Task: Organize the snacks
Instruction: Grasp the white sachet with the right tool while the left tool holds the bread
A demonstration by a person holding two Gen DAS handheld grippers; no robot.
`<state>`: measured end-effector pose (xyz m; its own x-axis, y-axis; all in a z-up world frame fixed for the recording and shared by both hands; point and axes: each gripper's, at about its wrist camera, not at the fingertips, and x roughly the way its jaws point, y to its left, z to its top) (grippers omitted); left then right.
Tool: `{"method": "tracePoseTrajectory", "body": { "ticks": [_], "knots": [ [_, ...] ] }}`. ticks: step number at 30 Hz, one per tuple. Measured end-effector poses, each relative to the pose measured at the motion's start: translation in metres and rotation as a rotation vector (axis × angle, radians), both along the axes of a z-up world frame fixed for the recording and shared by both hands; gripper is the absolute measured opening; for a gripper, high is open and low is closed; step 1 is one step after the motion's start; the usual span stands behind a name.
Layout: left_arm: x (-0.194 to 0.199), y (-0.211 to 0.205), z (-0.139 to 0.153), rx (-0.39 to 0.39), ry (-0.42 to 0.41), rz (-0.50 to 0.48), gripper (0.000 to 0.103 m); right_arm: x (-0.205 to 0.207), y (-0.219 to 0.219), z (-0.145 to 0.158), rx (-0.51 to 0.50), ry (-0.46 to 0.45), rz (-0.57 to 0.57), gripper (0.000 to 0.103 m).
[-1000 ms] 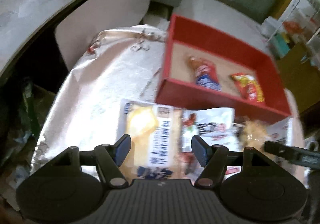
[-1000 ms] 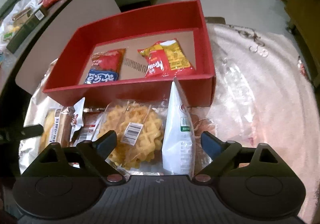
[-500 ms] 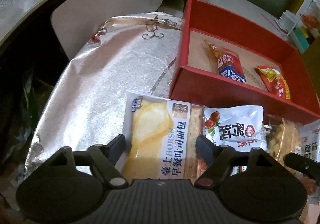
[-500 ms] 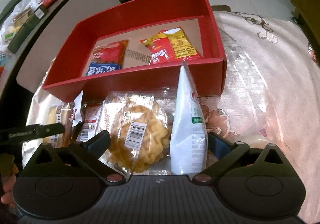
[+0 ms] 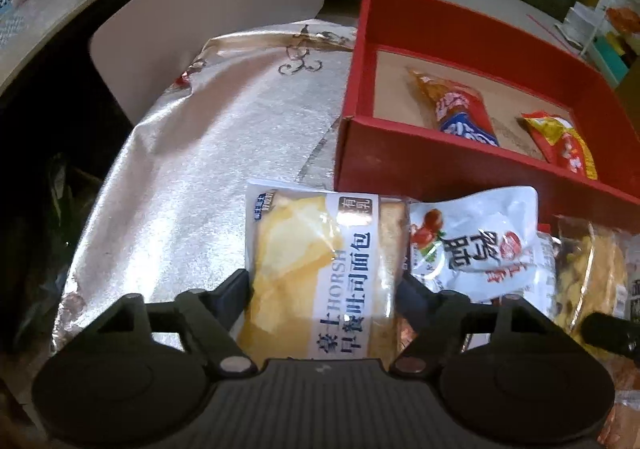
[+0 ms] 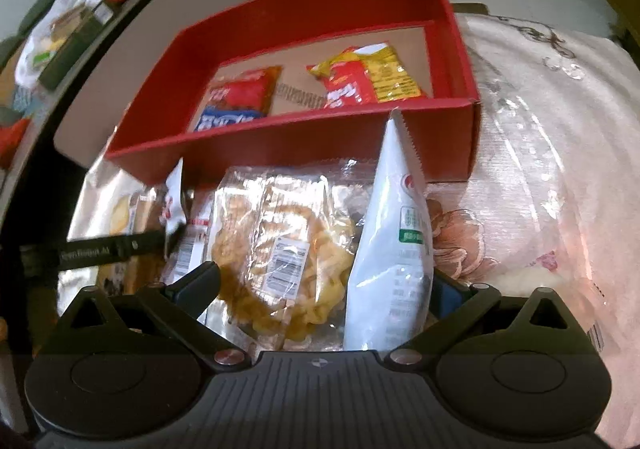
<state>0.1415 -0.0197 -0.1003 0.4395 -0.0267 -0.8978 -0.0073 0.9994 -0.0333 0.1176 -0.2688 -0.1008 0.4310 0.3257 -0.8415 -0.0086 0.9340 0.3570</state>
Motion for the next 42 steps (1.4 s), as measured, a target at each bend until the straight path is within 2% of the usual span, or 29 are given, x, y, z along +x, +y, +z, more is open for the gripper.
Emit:
{"method": "tracePoseTrajectory", "body": {
  "ticks": [2, 3, 6, 8, 10, 12, 16, 18, 19, 23, 26, 27, 28, 29, 33, 36, 42],
  "knots": [
    [-0.007, -0.002, 0.003, -0.009, 0.013, -0.010, 0.068, -0.001, 0.003, 0.001, 0.001, 0.016, -0.013, 0.101],
    [-0.010, -0.003, 0.004, -0.025, 0.025, -0.015, 0.068, -0.002, 0.004, 0.001, 0.009, 0.031, -0.017, 0.095],
    [-0.025, -0.003, 0.010, -0.106, 0.054, -0.025, 0.067, -0.012, 0.011, 0.007, 0.018, 0.037, -0.022, 0.087],
    [-0.036, -0.003, 0.013, -0.129, 0.057, -0.029, 0.066, -0.026, 0.013, 0.009, 0.021, 0.034, -0.017, 0.084],
    [-0.048, -0.003, 0.015, -0.141, 0.069, -0.047, 0.066, -0.043, 0.016, 0.007, 0.053, 0.053, -0.005, 0.072],
    [-0.060, -0.003, 0.013, -0.158, 0.093, -0.063, 0.066, -0.063, 0.021, 0.005, 0.067, 0.068, 0.011, 0.072],
    [-0.082, -0.005, 0.013, -0.143, 0.100, -0.094, 0.066, -0.101, 0.042, 0.001, 0.047, 0.105, 0.083, 0.074],
    [-0.085, -0.004, 0.011, -0.132, 0.106, -0.097, 0.066, -0.114, 0.047, 0.001, 0.053, 0.104, 0.100, 0.083],
    [-0.084, -0.002, 0.008, -0.122, 0.109, -0.096, 0.067, -0.117, 0.045, 0.001, 0.049, 0.105, 0.090, 0.088],
    [-0.084, -0.001, 0.006, -0.099, 0.099, -0.098, 0.068, -0.114, 0.036, -0.003, 0.035, 0.114, 0.035, 0.090],
    [-0.085, -0.007, 0.004, -0.064, 0.086, -0.117, 0.069, -0.112, 0.046, -0.002, 0.031, 0.097, 0.054, 0.091],
    [-0.085, -0.008, 0.004, -0.052, 0.082, -0.125, 0.072, -0.111, 0.052, -0.003, 0.033, 0.097, 0.065, 0.094],
    [-0.084, -0.009, 0.002, -0.042, 0.079, -0.131, 0.074, -0.116, 0.059, -0.005, 0.025, 0.099, 0.071, 0.103],
    [-0.083, -0.008, 0.001, -0.039, 0.081, -0.134, 0.075, -0.117, 0.064, -0.007, 0.017, 0.086, 0.078, 0.103],
    [-0.083, -0.007, -0.001, -0.025, 0.097, -0.140, 0.081, -0.124, 0.089, -0.012, -0.103, 0.040, 0.076, 0.103],
    [-0.086, -0.007, -0.005, -0.001, 0.100, -0.154, 0.086, -0.134, 0.099, -0.016, -0.152, -0.023, 0.047, 0.103],
    [-0.095, -0.007, -0.010, 0.046, 0.111, -0.166, 0.090, -0.146, 0.124, -0.022, -0.356, -0.071, 0.183, 0.103]
  ]
}}
